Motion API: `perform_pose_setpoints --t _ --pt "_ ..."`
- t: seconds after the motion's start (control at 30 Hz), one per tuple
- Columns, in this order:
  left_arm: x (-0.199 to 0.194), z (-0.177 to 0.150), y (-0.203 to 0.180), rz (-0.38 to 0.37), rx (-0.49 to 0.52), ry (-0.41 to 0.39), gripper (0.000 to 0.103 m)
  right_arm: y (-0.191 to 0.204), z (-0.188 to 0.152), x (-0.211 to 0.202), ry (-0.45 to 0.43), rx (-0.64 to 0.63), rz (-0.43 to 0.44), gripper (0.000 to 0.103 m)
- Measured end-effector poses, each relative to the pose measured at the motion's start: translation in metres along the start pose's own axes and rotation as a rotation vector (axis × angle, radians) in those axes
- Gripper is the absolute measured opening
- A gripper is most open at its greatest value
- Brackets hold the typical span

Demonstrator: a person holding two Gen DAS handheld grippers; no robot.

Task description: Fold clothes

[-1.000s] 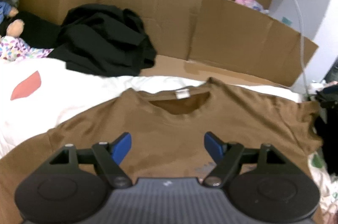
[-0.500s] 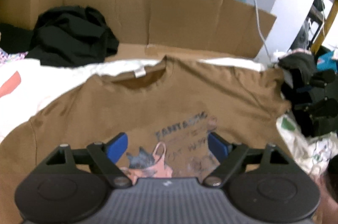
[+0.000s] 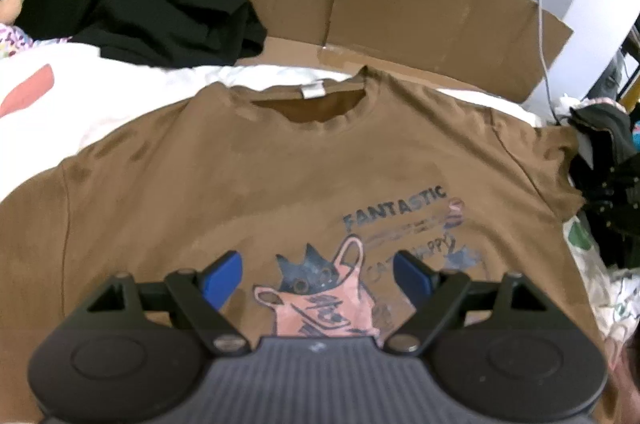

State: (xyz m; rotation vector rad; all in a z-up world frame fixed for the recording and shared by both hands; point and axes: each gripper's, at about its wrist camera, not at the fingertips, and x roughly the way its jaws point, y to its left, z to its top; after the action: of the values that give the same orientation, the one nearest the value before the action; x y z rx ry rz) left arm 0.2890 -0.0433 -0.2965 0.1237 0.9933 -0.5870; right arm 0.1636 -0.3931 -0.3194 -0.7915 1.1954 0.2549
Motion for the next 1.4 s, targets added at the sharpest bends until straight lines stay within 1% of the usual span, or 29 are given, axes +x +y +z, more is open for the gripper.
perform_pose_setpoints --t 0.07,0.17,0.33,0.43,0.53,0.57,0.63,0.67,0.7,0.9,0.97,1.07,1.23,1.33,1.4 --pt "-0.001 0.0 -0.002 0.0 0.006 0.001 0.085 0.001 -0.001 0.001 0.013 -0.011 -0.006 0.005" --pt "-0.003 -0.001 -0.005 -0.006 0.024 0.008 0.085 0.001 -0.006 0.002 0.06 -0.009 -0.025 0.004" --pt "-0.001 -0.002 -0.011 -0.006 0.054 0.018 0.085 0.007 -0.014 0.001 0.113 -0.019 -0.014 0.002" --pt "0.001 -0.003 -0.013 -0.009 0.06 0.024 0.085 0.01 -0.017 0.0 0.113 -0.025 0.011 0.002" --pt "0.005 -0.005 -0.015 -0.008 0.071 0.036 0.085 0.008 -0.014 -0.008 0.088 -0.011 0.0 0.003" --pt "0.005 -0.006 -0.015 -0.006 0.074 0.039 0.085 0.005 -0.013 -0.01 0.078 0.0 -0.004 0.006" --pt "0.007 -0.006 -0.015 -0.003 0.073 0.043 0.085 0.0 -0.013 -0.012 0.061 0.005 -0.008 0.014" --pt "0.008 -0.006 -0.014 -0.001 0.071 0.045 0.085 -0.004 -0.013 -0.013 0.052 0.006 -0.01 0.022" --pt "0.008 -0.006 -0.014 -0.001 0.068 0.044 0.085 -0.007 -0.013 -0.012 0.042 0.01 -0.01 0.023" --pt "0.013 -0.01 -0.013 -0.007 0.062 0.053 0.085 -0.025 -0.011 -0.002 0.014 0.04 0.008 0.023" --pt "0.015 -0.011 -0.012 -0.007 0.064 0.057 0.085 -0.03 -0.011 0.007 0.023 0.039 0.033 0.023" --pt "0.016 -0.013 -0.011 -0.011 0.059 0.062 0.085 -0.023 -0.011 0.015 0.03 0.042 0.072 0.023" --pt "0.02 -0.016 -0.006 -0.004 0.053 0.076 0.085 -0.025 -0.01 0.009 0.054 0.031 0.154 0.023" --pt "0.02 -0.016 -0.003 -0.005 0.036 0.079 0.085 -0.023 -0.011 0.013 0.072 0.009 0.139 0.023" --pt "0.019 -0.017 -0.004 0.006 0.05 0.07 0.085 -0.019 -0.01 0.018 0.083 -0.01 0.124 0.023"
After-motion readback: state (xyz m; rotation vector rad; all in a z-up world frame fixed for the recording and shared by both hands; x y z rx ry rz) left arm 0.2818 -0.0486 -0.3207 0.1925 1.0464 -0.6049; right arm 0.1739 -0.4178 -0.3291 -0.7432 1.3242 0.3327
